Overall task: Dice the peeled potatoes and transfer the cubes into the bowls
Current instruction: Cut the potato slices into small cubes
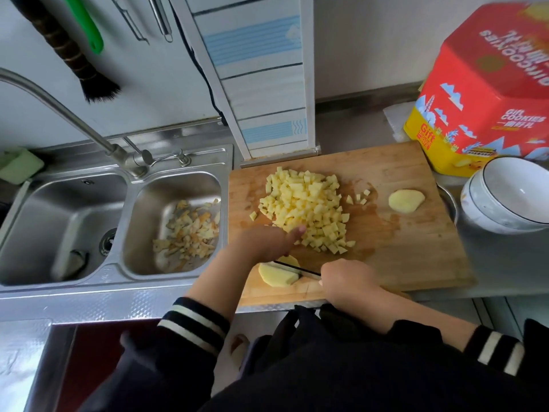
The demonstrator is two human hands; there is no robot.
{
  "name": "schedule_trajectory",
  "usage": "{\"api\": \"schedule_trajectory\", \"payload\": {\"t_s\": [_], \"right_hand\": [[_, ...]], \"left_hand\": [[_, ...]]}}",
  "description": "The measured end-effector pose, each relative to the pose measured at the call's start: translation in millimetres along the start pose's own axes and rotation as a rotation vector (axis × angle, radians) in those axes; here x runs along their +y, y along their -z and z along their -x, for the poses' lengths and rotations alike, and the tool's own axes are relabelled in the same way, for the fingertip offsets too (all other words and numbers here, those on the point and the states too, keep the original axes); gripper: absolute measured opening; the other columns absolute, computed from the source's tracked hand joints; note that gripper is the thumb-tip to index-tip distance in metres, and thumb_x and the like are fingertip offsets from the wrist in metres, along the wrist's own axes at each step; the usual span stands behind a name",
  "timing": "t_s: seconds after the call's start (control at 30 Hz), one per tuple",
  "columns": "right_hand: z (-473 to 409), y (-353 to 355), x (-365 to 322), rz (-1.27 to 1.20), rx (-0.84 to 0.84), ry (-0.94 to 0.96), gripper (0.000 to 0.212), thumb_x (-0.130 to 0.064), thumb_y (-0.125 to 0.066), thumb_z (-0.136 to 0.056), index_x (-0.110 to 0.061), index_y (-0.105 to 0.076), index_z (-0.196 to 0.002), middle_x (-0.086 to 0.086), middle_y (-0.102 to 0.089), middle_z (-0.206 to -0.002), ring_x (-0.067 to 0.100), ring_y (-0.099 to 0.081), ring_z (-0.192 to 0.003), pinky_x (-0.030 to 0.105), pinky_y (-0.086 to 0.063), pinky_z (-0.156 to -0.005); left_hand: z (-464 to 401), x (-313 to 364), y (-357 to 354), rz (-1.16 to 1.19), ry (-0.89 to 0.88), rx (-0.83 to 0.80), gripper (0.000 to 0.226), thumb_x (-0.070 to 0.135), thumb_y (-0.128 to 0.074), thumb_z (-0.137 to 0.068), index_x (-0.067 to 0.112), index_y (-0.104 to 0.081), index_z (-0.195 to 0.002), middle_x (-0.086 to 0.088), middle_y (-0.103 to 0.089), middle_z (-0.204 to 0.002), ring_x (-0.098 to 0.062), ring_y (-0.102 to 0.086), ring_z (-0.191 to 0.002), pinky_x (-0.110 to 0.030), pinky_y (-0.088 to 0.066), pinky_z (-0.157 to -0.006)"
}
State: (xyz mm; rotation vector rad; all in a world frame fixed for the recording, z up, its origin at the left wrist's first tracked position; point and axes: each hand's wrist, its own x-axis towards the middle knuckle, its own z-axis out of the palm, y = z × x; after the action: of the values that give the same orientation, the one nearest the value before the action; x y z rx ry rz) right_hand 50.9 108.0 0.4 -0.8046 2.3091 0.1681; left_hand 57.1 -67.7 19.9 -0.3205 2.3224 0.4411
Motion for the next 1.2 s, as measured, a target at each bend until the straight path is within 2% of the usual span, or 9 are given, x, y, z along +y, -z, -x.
{"api": "schedule_trajectory", "payload": {"t_s": [0.07,0.2,0.4,0.47,0.63,0.7,0.9,1.03,1.2], "right_hand": [[2.6,1.0,2.0,-0.003,0.026,0.011,0.022,-0.016,-0.044,-0.100,-0.016,-0.064,-0.105,0.003,-0.067,-0.105,0.025,-0.064,-0.097,0.031,-0.042,-0.066],[7.5,1.3,4.6,-0.012,0.068,0.067,0.020,-0.020,-0.043,-0.100,-0.017,-0.062,-0.104,0.002,-0.067,-0.103,0.024,-0.064,-0.094,0.032,-0.040,-0.065],[22.0,15.2,7.9,-0.037,0.132,0.101,0.025,-0.034,-0.039,-0.102,-0.020,-0.059,-0.107,0.002,-0.065,-0.102,0.025,-0.062,-0.094,0.031,-0.036,-0.062],[25.7,19.2,10.4,-0.038,0.143,0.100,0.027,-0.038,-0.038,-0.102,-0.021,-0.059,-0.104,0.001,-0.063,-0.095,0.024,-0.062,-0.089,0.031,-0.036,-0.058],[20.4,19.4,13.9,-0.084,0.143,0.070,0.030,-0.045,-0.042,-0.100,-0.021,-0.060,-0.101,-0.004,-0.056,-0.079,0.022,-0.062,-0.080,0.037,-0.054,-0.071],[17.5,19.8,12.8,-0.088,0.120,0.063,0.031,-0.045,-0.042,-0.100,-0.020,-0.060,-0.099,-0.005,-0.052,-0.074,0.021,-0.060,-0.077,0.036,-0.053,-0.071],[19.2,20.2,5.8,-0.063,0.099,0.079,0.030,-0.044,-0.039,-0.101,-0.020,-0.052,-0.087,-0.004,-0.052,-0.074,0.022,-0.055,-0.071,0.031,-0.039,-0.057],[21.6,21.1,0.4,-0.003,0.074,0.094,0.029,-0.041,-0.037,-0.103,-0.020,-0.051,-0.087,0.000,-0.060,-0.086,0.026,-0.060,-0.081,0.031,-0.035,-0.056],[24.2,18.4,-0.8,0.054,0.041,0.120,0.025,-0.033,-0.035,-0.105,-0.019,-0.044,-0.085,0.002,-0.057,-0.082,0.027,-0.050,-0.069,0.030,-0.024,-0.046]], "left_hand": [[-8.6,5.6,1.6,-0.012,0.097,-0.195,0.108,0.080,0.004,-0.078,0.010,-0.068,-0.117,-0.011,-0.060,-0.132,-0.029,-0.052,-0.124,-0.048,-0.033,-0.111],[-14.0,4.4,-4.6,-0.023,0.135,-0.249,0.101,0.079,-0.002,-0.086,0.009,-0.053,-0.138,-0.013,-0.042,-0.150,-0.032,-0.038,-0.138,-0.049,-0.025,-0.116],[-9.9,5.4,0.6,-0.021,0.107,-0.222,0.096,0.075,-0.003,-0.089,0.009,-0.067,-0.118,-0.011,-0.055,-0.137,-0.030,-0.047,-0.129,-0.048,-0.030,-0.112],[-0.4,10.7,10.6,-0.011,-0.004,0.032,0.084,0.068,-0.011,-0.095,0.009,-0.069,-0.107,-0.009,-0.065,-0.118,-0.028,-0.058,-0.111,-0.044,-0.043,-0.100],[49.0,-3.3,1.2,0.156,-0.439,1.303,0.030,0.032,-0.042,-0.102,0.009,-0.059,-0.094,-0.006,-0.060,-0.091,-0.020,-0.053,-0.083,-0.030,-0.041,-0.068],[59.6,-24.3,-34.5,0.139,-0.485,1.493,0.016,0.019,-0.043,-0.102,0.009,-0.054,-0.097,-0.011,-0.060,-0.091,-0.024,-0.053,-0.081,-0.031,-0.041,-0.069],[31.8,-68.1,-150.1,0.022,-0.402,1.116,0.015,0.022,-0.056,-0.098,0.010,-0.064,-0.100,-0.005,-0.061,-0.100,-0.028,-0.059,-0.083,-0.039,-0.050,-0.068],[16.5,-64.8,-167.1,0.057,-0.285,1.057,0.026,0.030,-0.052,-0.097,0.010,-0.069,-0.096,-0.004,-0.064,-0.099,-0.024,-0.057,-0.085,-0.039,-0.051,-0.067],[10.1,-60.5,-168.9,0.077,-0.246,1.064,0.024,0.030,-0.053,-0.096,0.012,-0.068,-0.091,-0.003,-0.062,-0.092,-0.025,-0.056,-0.081,-0.038,-0.050,-0.065]]}}
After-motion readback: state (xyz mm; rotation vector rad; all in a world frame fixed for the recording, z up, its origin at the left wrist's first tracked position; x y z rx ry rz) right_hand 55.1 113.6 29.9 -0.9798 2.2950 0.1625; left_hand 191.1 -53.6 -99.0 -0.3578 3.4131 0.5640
